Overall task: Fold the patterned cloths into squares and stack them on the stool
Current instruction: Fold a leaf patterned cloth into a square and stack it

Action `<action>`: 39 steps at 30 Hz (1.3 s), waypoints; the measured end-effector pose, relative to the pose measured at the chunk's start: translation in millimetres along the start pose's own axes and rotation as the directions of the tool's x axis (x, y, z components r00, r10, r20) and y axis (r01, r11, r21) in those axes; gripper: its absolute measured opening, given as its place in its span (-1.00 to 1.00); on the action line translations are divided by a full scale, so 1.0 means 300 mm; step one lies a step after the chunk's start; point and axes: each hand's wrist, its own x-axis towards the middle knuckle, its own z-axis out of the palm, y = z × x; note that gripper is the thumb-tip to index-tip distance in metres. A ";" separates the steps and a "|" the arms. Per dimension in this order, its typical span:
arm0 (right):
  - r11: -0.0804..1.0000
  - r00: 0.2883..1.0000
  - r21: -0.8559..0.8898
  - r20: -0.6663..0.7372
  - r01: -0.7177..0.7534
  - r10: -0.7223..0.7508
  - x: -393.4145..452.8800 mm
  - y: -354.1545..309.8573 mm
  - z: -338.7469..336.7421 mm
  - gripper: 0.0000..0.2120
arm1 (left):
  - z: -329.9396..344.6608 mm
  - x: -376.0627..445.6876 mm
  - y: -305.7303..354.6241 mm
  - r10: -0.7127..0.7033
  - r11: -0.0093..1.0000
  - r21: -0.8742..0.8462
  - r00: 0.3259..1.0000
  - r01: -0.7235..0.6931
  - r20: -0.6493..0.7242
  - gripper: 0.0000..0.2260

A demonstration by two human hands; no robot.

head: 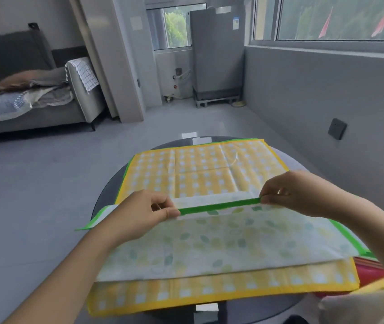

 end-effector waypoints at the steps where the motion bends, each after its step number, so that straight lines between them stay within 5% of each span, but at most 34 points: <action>1: 1.000 0.999 0.011 0.041 -0.004 0.003 -0.009 0.005 0.010 -0.86 | 0.007 -0.007 -0.007 -0.014 1.000 -0.013 0.998 0.015 0.058 -0.84; 16: 0.997 0.922 0.059 0.388 -0.039 0.013 -0.062 0.027 0.149 -0.93 | 0.090 -0.053 -0.084 -0.138 0.990 0.021 0.912 0.141 0.387 -0.89; 27: 0.988 0.867 0.124 0.498 -0.090 0.017 -0.059 0.027 0.156 -0.77 | 0.095 -0.053 -0.077 -0.172 0.985 0.073 0.897 0.156 0.408 -0.89; 35: 0.989 0.873 0.128 0.489 -0.075 0.003 -0.062 0.012 0.171 -0.90 | 0.112 -0.018 -0.057 -0.194 0.972 0.202 0.891 0.119 0.410 -0.76; 39: 0.990 0.868 0.118 0.497 -0.079 0.010 -0.062 0.008 0.170 -0.91 | 0.158 0.013 -0.027 -0.113 0.978 0.198 0.956 0.060 0.269 -0.75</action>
